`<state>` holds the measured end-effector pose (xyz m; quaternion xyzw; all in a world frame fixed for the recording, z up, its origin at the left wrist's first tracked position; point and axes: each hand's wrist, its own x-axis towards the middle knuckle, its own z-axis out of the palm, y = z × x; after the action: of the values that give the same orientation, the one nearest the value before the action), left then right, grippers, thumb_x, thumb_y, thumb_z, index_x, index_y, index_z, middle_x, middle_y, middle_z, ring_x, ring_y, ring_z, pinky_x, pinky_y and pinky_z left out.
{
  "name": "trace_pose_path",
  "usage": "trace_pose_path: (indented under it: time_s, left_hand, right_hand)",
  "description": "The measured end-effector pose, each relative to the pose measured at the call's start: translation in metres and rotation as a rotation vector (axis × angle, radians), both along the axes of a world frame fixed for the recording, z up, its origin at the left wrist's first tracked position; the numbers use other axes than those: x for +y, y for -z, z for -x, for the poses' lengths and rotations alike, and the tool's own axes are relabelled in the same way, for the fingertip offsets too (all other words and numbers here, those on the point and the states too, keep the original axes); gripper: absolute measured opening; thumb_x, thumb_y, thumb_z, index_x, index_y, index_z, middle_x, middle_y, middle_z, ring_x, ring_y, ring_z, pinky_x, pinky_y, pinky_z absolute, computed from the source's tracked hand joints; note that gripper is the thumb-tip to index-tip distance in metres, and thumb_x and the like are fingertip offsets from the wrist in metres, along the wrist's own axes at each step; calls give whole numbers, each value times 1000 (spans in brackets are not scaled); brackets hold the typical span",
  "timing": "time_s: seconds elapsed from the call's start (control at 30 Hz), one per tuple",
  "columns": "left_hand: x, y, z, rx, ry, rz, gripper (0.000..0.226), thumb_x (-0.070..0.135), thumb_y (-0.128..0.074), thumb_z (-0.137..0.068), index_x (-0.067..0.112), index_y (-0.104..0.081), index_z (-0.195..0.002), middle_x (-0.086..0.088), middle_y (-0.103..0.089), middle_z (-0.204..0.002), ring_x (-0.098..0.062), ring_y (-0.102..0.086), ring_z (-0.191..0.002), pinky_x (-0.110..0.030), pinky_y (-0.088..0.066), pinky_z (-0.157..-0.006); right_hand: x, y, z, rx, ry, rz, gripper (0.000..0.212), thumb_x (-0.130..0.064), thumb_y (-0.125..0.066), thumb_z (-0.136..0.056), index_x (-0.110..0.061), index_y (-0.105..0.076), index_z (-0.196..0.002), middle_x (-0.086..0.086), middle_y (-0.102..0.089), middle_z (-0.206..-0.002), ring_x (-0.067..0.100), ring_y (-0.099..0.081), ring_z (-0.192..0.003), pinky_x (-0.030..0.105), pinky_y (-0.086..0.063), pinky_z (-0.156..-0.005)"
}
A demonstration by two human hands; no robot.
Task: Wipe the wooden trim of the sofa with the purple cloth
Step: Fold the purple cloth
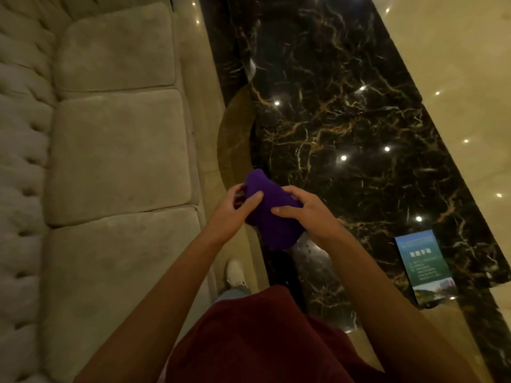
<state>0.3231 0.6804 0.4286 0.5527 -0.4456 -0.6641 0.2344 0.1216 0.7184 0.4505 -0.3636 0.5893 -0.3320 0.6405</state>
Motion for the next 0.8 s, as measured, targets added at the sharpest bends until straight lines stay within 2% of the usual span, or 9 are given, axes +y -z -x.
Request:
trace_pose_path:
  time_s: [0.1,0.2,0.27,0.37,0.47,0.53,0.67,0.8]
  left_hand:
    - [-53,-11,-8,85,-18,-28,67,57,-72,-87,26,-54,-143,0,-67,-135,-13,-70,-115,-31,-62,-92]
    - [-96,-12,-5,122,42,-22,65,62,-80,-78,30,-63,-133,5,-76,-124,-11,-74,-111,-28,-61,-90]
    - [-121,-8,2,68,93,9,65,62,-80,-76,30,-65,-130,7,-78,-119,-10,-75,-108,-30,-62,-88]
    - [-157,3,17,2,45,80,39,49,-80,-80,40,-69,-116,10,-78,-112,-11,-75,-106,-31,-63,-86]
    - [-193,7,32,26,17,92,30,44,-80,-82,47,-70,-109,10,-79,-111,-10,-75,-105,-32,-63,-86]
    - [-219,6,42,48,-10,88,34,47,-82,-80,48,-70,-112,11,-79,-113,-10,-75,-106,-29,-63,-84]
    - [-273,1,64,62,-59,52,57,46,-85,-76,32,-66,-127,6,-78,-118,-14,-75,-109,-32,-64,-85]
    - [-310,-1,76,64,-33,-47,56,38,-86,-81,27,-64,-131,1,-78,-120,-18,-75,-111,-31,-63,-84]
  right_hand:
    - [-45,-6,-4,-131,9,-66,31,-11,-80,-85,-34,-78,-106,1,-79,-112,22,-75,-106,36,-62,-85]
    - [-79,-4,5,-189,3,-83,35,-15,-81,-83,-34,-77,-113,1,-77,-116,22,-74,-109,36,-63,-86]
    - [-97,4,11,-151,55,-51,39,-13,-81,-86,-36,-74,-116,0,-77,-117,22,-74,-110,39,-63,-90]
    - [-129,18,21,-49,177,-14,51,-18,-87,-80,-38,-66,-123,-3,-71,-123,20,-71,-112,39,-64,-89]
    - [-162,41,36,-95,270,-35,68,-31,-93,-68,-32,-64,-130,-2,-69,-127,17,-73,-109,37,-64,-85]
    - [-186,56,46,-220,302,-70,73,-40,-94,-64,-31,-65,-130,1,-70,-129,17,-73,-110,40,-63,-88]
    - [-242,66,65,-351,248,-166,82,-55,-95,-60,-32,-65,-132,0,-69,-135,22,-66,-125,52,-54,-104]
    - [-278,63,77,-347,240,-106,68,-54,-95,-62,-30,-73,-122,1,-75,-125,20,-72,-117,42,-58,-96]
